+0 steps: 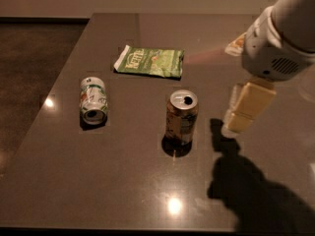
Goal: Knock orange can over
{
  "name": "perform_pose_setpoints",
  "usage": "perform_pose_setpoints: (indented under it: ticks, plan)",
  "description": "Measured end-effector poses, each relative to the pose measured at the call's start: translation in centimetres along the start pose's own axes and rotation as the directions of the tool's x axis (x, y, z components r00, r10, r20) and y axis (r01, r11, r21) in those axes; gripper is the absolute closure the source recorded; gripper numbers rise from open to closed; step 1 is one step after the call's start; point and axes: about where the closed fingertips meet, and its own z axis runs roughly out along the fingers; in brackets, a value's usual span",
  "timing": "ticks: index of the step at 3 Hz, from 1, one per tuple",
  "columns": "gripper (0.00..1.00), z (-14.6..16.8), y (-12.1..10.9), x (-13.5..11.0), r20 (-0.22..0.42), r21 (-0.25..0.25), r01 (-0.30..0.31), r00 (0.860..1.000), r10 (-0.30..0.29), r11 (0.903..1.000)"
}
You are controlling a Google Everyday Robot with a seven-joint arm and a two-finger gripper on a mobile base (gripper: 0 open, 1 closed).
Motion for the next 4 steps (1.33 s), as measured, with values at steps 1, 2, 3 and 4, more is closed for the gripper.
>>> perform_pose_setpoints:
  ticks: [1, 2, 3, 4]
  plan:
    - [0.00, 1.9, 0.4, -1.9, 0.061, -0.020, -0.010, 0.998, 0.011, 0.9998]
    - [0.00, 3.5, 0.5, -3.2, 0.128, -0.055, -0.033, 0.991, 0.040, 0.9980]
    - [0.00, 4.7, 0.7, -4.2, 0.201, -0.075, -0.045, 0.978, 0.059, 0.9962]
    - [0.00, 5.5, 1.4, -5.0, 0.276, -0.075, -0.042, 0.959, 0.061, 0.9963]
